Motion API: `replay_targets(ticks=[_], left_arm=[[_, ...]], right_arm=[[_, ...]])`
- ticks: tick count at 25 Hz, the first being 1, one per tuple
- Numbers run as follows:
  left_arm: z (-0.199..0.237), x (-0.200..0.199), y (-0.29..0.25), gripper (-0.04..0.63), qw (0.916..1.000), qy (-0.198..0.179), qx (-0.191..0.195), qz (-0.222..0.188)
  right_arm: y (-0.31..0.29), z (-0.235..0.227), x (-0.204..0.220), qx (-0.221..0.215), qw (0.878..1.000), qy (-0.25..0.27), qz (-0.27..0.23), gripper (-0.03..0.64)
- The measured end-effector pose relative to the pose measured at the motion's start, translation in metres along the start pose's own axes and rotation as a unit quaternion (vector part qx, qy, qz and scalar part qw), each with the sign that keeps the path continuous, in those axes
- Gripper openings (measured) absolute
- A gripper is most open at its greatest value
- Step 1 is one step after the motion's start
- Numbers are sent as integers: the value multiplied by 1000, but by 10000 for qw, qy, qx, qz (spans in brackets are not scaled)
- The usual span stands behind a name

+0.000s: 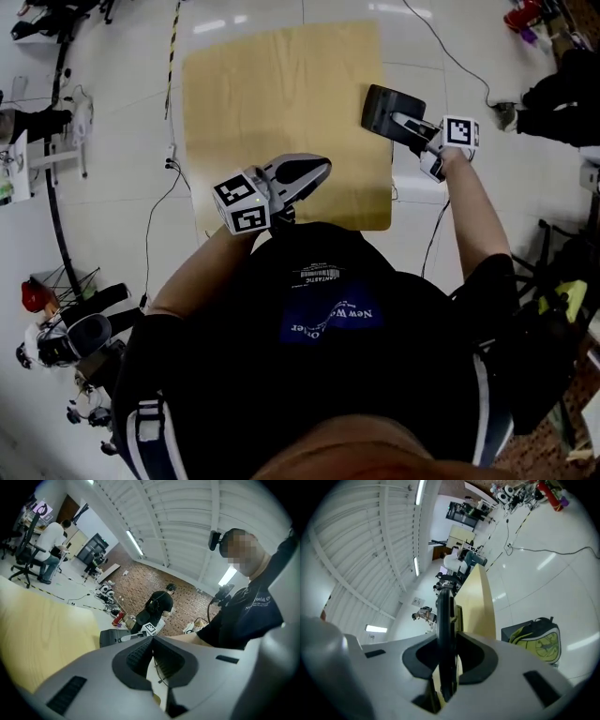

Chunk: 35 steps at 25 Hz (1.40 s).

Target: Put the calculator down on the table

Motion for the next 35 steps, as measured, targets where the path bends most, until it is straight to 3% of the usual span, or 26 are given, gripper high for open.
replay_targets(ticks=[4,7,10,15,20,23,31,35], left_arm=[[15,7,0,6,9996,242,-152,26],[21,12,0,6,9990,389,-241,-22],[19,18,-1,6,9986,463,-266,-48],[8,16,-1,6,9982,527,-275,-109],[25,3,-4,6,9977,583,-276,-199],[23,0,-3,6,9978,565,-263,-215],[15,0,10,6,9974,559,-375,-270],[10,-2,14,6,9972,538,-406,-330]], right_arm=[[-20,-17,-20,-14,9980,46,632,60],[-28,-34,-18,529,9909,-69,1239,72],[-35,-35,-11,823,9850,-116,1515,94],[-42,-16,-4,1519,9747,21,1638,158],[-70,-7,-23,1737,9692,430,1692,201],[-68,-2,-26,1974,9650,712,1573,291],[-71,5,-15,2405,9516,1304,1398,328],[-70,4,-10,2695,9413,1458,1419,380]])
Point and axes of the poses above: the fingertips, and each gripper's own axes: y backward along the fingers, z to its left, x out of its underside, the point moved 6 cm from there along y, backward along the fingers, and after that the axes turned 4 degrees about -y, right-handed, at the moved point
